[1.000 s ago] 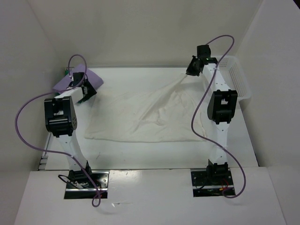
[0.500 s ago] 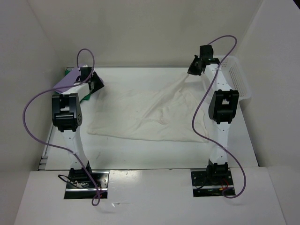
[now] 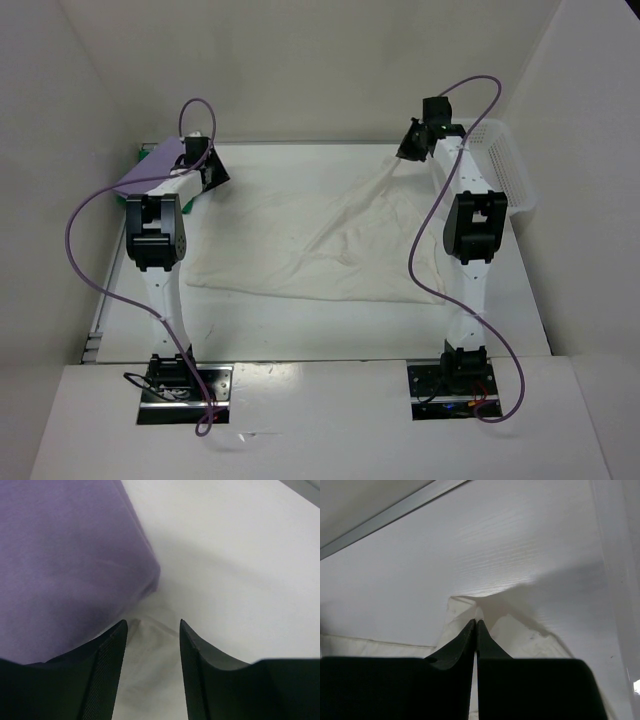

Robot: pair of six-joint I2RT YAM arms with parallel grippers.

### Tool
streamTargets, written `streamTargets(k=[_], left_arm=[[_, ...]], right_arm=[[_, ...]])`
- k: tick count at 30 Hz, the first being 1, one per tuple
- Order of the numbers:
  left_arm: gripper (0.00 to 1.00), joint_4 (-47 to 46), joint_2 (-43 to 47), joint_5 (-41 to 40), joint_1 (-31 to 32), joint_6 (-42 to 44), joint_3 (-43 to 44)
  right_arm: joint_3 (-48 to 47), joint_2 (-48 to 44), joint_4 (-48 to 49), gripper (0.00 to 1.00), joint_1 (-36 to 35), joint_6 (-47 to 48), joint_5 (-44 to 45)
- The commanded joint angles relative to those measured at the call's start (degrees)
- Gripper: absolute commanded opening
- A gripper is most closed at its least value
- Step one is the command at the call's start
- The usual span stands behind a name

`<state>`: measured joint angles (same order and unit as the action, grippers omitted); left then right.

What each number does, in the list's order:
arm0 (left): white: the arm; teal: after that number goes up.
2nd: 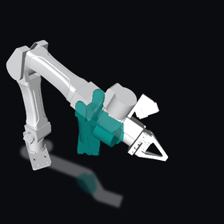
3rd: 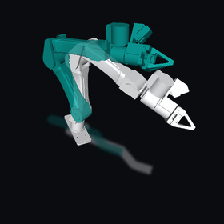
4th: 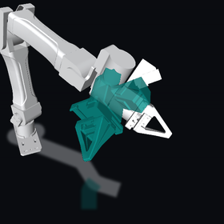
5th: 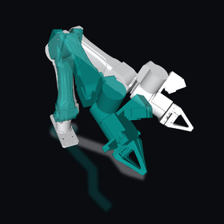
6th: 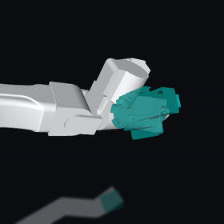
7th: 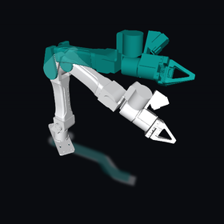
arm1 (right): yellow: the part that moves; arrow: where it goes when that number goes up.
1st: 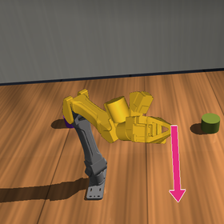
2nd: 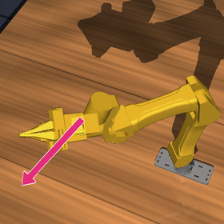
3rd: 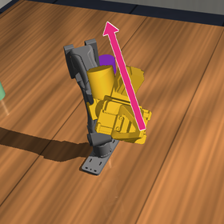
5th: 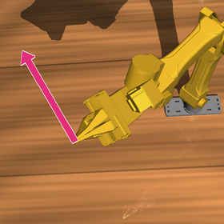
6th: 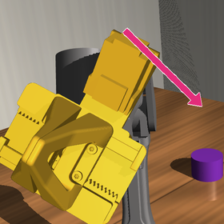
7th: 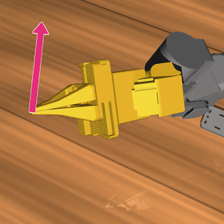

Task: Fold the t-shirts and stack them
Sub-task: Grap the side of the flattened tshirt furthest away from the robot with both arms

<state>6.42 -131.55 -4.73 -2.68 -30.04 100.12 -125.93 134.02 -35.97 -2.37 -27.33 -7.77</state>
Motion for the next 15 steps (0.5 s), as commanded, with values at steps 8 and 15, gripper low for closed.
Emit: streamTargets(k=[8,15], left_arm=[[0.29,-1.0,-0.8,-3.4,0.6,1.1,-1.2],[0.07,-2.9,5.0,-3.4,0.6,-0.6,-6.0]], right_arm=[[2.3,-0.9,3.5,0.05,-0.4,0.2,-0.8],[6.6,-5.0,4.1,0.05,-0.4,-0.9,0.4]])
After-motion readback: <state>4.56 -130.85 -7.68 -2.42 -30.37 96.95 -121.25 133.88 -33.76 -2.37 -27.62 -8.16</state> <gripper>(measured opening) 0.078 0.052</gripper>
